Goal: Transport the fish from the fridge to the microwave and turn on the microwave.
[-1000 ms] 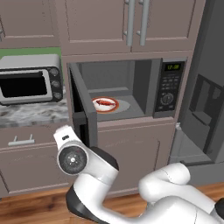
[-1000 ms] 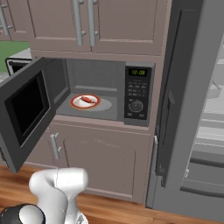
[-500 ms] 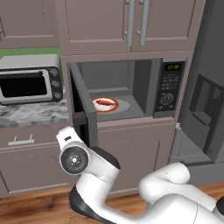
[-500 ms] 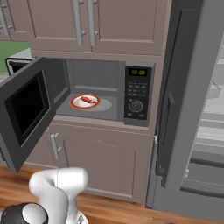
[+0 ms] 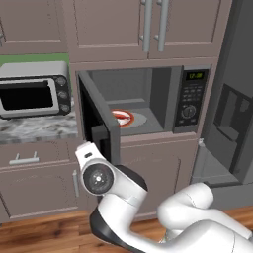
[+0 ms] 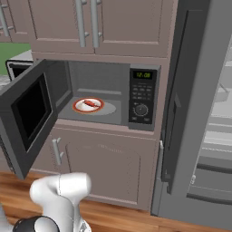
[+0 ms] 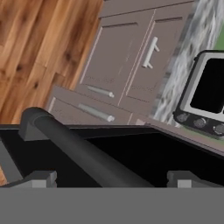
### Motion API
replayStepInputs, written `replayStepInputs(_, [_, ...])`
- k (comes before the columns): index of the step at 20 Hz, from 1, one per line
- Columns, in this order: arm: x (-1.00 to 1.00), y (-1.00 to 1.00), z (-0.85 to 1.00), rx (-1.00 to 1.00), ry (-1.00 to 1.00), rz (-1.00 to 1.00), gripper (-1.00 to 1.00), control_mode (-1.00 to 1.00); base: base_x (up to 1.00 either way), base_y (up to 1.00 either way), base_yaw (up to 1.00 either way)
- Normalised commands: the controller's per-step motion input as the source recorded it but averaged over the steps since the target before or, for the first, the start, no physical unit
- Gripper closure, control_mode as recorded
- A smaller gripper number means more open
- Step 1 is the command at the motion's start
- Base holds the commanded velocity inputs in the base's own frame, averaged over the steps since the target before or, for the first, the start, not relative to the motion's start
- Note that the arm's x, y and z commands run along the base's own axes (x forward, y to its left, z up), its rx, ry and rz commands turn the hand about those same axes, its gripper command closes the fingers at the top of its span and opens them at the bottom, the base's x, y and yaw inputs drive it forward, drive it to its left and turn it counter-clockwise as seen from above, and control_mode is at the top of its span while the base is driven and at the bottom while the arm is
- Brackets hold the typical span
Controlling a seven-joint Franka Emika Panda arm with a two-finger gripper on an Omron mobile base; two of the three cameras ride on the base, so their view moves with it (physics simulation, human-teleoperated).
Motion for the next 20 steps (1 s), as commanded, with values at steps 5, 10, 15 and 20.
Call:
replayStepInputs(5, [-0.04,-0.42,0.0,0.0,0.0,0.0,-1.0,-1.0,0.0,0.0,0.0])
replayStepInputs(10, [0.0,-0.45,0.0,0.0,0.0,0.0,-1.0,-1.0,0.0,0.0,0.0])
replayStepInputs(15, [0.0,-0.47,0.0,0.0,0.0,0.0,-1.0,-1.0,0.0,0.0,0.0])
replayStepInputs(20, [0.0,-0.45,0.0,0.0,0.0,0.0,-1.0,-1.0,0.0,0.0,0.0])
